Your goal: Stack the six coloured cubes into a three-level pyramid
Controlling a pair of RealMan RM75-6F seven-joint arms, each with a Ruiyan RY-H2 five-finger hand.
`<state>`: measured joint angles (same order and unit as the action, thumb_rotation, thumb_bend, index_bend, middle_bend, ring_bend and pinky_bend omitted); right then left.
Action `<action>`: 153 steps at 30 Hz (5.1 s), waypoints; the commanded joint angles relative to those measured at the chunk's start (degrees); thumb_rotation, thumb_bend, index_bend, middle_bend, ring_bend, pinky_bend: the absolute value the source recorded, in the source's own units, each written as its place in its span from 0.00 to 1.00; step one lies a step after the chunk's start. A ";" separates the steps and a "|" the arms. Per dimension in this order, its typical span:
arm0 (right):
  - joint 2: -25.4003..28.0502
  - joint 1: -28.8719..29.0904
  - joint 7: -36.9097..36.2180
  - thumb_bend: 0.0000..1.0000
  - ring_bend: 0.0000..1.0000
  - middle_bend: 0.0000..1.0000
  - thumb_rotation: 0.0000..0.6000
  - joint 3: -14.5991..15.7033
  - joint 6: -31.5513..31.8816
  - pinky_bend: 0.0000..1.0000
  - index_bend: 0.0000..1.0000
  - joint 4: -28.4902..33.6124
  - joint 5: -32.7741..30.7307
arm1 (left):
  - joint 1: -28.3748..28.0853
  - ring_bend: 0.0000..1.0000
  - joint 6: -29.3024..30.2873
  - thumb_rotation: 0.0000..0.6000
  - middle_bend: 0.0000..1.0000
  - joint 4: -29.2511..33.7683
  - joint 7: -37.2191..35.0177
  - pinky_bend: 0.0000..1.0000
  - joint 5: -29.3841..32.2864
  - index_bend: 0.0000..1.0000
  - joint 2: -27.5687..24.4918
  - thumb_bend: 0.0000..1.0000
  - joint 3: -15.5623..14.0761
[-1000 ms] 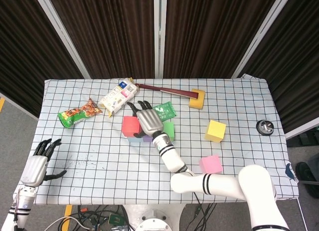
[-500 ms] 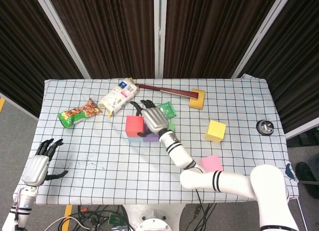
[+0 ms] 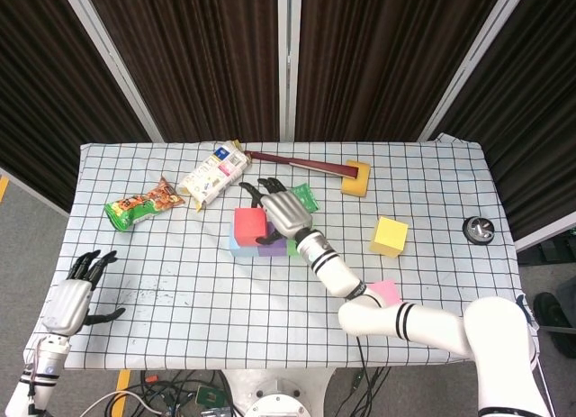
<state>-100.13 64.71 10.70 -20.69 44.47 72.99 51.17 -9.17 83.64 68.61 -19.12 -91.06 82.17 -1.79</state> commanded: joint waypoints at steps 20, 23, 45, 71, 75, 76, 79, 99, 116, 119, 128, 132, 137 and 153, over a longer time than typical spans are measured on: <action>-1.93 -0.08 0.72 0.13 0.00 0.44 1.00 0.66 0.86 0.00 0.00 -1.46 0.46 | 0.25 0.04 0.18 1.00 0.17 -0.58 -0.89 0.07 0.14 0.07 0.00 0.00 0.16; -2.18 -0.25 0.67 0.13 0.00 0.44 1.00 0.58 1.27 0.00 0.00 -1.58 0.47 | 0.26 0.04 0.11 1.00 0.17 -0.61 -1.00 0.07 0.14 0.07 0.04 0.00 0.13; -3.63 -0.11 3.96 0.14 0.00 0.44 1.00 -0.30 2.68 0.00 0.00 -1.10 -2.90 | 0.30 0.04 -0.38 1.00 0.17 -1.08 -2.34 0.07 0.44 0.07 0.06 0.00 0.17; -2.98 -0.80 2.47 0.14 0.00 0.44 1.00 -0.02 2.07 0.00 0.00 -1.36 -0.77 | 0.17 0.04 -0.22 1.00 0.17 -1.26 -2.43 0.07 -0.06 0.07 0.21 0.00 0.06; -2.89 -1.07 2.10 0.14 0.00 0.44 1.00 -0.07 2.33 0.00 0.00 -1.04 -0.40 | 0.14 0.04 -0.27 1.00 0.17 -1.23 -2.29 0.07 -0.13 0.08 0.20 0.00 0.00; -2.86 -1.10 2.07 0.14 0.00 0.44 1.00 -0.08 2.36 0.00 0.00 -0.99 -0.34 | 0.13 0.04 -0.25 1.00 0.17 -1.20 -2.28 0.07 -0.13 0.07 0.19 0.00 0.01; -2.75 -1.17 1.92 0.15 0.00 0.44 1.00 -0.13 2.32 0.00 0.00 -0.84 -0.20 | 0.04 0.04 -0.26 1.00 0.17 -1.08 -2.23 0.07 -0.12 0.07 0.18 0.00 0.11; -3.20 -0.91 2.08 0.15 0.00 0.44 1.00 -0.24 1.61 0.00 0.00 -1.84 -0.64 | -0.31 0.04 -0.30 1.00 0.17 -0.73 -2.29 0.07 -0.14 0.07 -0.17 0.00 0.33; -3.44 -1.19 1.50 0.16 0.00 0.44 1.00 0.03 1.54 0.00 0.00 -2.20 0.09 | -0.63 0.04 -0.29 1.00 0.17 -0.62 -2.15 0.07 -0.38 0.07 -0.11 0.00 0.35; -3.49 -1.24 1.49 0.16 0.00 0.44 1.00 0.03 1.47 0.00 0.00 -2.37 -0.04 | -0.64 0.04 -0.34 1.00 0.17 -0.66 -2.21 0.07 -0.33 0.07 -0.06 0.00 0.34; -3.36 -1.28 1.28 0.16 0.00 0.44 1.00 -0.16 1.36 0.00 0.00 -2.37 0.11 | -0.67 0.04 -0.35 1.00 0.17 -0.69 -2.31 0.07 -0.34 0.07 -0.02 0.00 0.27; -3.33 -1.09 1.01 0.16 0.00 0.44 1.00 -0.44 1.20 0.00 0.00 -2.39 0.32 | -0.69 0.04 -0.50 1.00 0.17 -0.75 -2.41 0.07 -0.23 0.07 0.00 0.00 0.27; -3.16 -1.15 0.73 0.16 0.00 0.44 1.00 -0.46 1.34 0.00 0.00 -2.04 0.85 | -0.73 0.04 -0.54 1.00 0.17 -0.83 -2.62 0.07 -0.22 0.07 0.06 0.00 0.26; -2.90 -1.40 0.88 0.16 0.00 0.44 1.00 -0.28 1.38 0.00 0.00 -1.91 0.67 | -0.85 0.04 -0.72 1.00 0.17 -0.83 -2.76 0.07 -0.19 0.07 0.05 0.00 0.22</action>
<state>-103.03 63.31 11.59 -20.97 45.85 71.08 51.84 -10.02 82.91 67.78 -21.88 -91.24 82.22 -1.57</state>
